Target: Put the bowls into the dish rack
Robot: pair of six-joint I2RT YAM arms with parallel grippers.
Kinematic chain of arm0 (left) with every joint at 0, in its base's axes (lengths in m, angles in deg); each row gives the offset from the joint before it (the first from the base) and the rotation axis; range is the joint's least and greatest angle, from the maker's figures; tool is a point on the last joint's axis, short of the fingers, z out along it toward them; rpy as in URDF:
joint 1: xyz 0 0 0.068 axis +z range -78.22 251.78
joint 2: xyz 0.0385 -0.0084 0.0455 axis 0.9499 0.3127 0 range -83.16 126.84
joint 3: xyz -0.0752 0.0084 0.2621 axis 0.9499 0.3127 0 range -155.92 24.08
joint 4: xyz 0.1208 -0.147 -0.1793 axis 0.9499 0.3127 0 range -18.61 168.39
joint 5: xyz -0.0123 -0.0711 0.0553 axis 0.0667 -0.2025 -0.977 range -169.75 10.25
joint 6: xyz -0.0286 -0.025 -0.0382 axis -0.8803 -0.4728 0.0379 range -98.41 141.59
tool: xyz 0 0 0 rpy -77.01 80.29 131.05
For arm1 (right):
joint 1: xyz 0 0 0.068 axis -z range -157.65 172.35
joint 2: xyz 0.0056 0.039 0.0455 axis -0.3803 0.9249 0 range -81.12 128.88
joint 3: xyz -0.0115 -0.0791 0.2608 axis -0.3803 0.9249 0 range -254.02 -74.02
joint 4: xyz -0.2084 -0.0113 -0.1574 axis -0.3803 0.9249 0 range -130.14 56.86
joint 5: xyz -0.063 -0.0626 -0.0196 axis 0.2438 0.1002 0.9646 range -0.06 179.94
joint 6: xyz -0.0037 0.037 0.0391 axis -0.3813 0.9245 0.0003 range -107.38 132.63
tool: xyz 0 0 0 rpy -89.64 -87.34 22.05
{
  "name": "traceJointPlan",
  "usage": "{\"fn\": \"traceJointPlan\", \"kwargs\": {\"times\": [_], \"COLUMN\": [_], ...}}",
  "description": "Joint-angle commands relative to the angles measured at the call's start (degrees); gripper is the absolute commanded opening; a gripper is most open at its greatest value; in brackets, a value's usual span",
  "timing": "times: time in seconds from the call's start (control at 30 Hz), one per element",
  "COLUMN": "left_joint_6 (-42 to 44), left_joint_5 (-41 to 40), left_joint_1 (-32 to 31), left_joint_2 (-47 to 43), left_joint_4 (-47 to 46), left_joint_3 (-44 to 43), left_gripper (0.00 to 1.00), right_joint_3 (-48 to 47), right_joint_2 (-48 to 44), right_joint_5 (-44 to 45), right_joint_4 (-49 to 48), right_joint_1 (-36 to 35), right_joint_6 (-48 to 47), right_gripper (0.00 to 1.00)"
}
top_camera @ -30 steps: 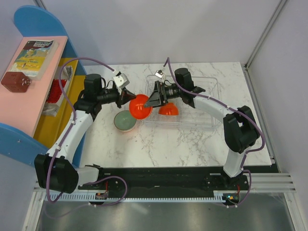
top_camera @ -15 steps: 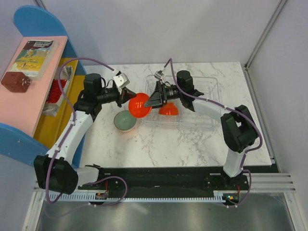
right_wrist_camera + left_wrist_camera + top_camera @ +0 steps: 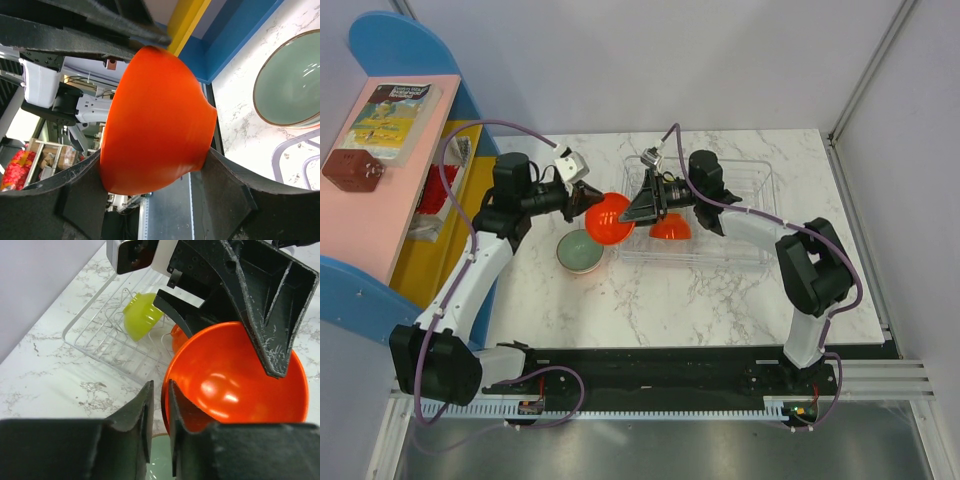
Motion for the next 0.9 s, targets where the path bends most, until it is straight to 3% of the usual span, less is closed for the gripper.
{"fn": "traceJointPlan", "kwargs": {"times": [0.0,0.03,0.07,0.13,0.17,0.23,0.43,0.57,0.73,0.87], "left_joint_6": [0.8,0.8,0.8,0.19,-0.08,-2.26,-9.91,-9.75,-4.06,-1.84], "left_joint_5": [0.0,0.0,-0.17,-0.7,-1.05,-1.93,2.36,2.29,-0.35,-0.35], "left_joint_1": [-0.44,-0.44,-0.44,-0.44,-0.36,-0.09,8.6,14.75,15.11,15.03], "left_joint_2": [-0.45,-0.36,-0.45,-0.36,-0.27,-0.19,-0.89,1.47,4.99,5.44], "left_joint_4": [-1.63,-1.55,-1.55,-1.63,-1.98,-2.77,-5.59,-1.56,6.53,7.07], "left_joint_3": [0.8,0.8,0.89,1.06,1.07,1.24,1.24,0.45,2.12,5.8], "left_gripper": [0.39,0.47,0.63,0.76,0.89,1.0,1.0,1.0,1.0,1.0], "right_joint_3": [-1.62,-1.79,-1.97,-2.67,-3.02,-4.43,-9.96,-15.85,-20.68,-23.32], "right_joint_2": [-0.85,-0.94,-1.12,-1.21,-1.21,-1.21,-2.96,-5.42,-10.6,-14.65], "right_joint_5": [-1.93,-1.66,-1.48,-0.69,-0.26,1.06,6.07,17.81,34.88,46.66], "right_joint_4": [-0.83,0.58,1.73,6.19,7.61,13.67,30.54,46.89,59.29,64.22], "right_joint_1": [-1.36,-1.27,-1.27,-1.1,-1.18,-0.57,3.11,5.75,6.9,7.08], "right_joint_6": [-4.48,-5.54,-7.9,-10.46,-11.6,-16.6,-31.78,-44.9,-58.08,-66.15], "right_gripper": [0.0,0.0,0.0,0.0,0.0,0.0,0.0,0.0,0.0,0.0]}}
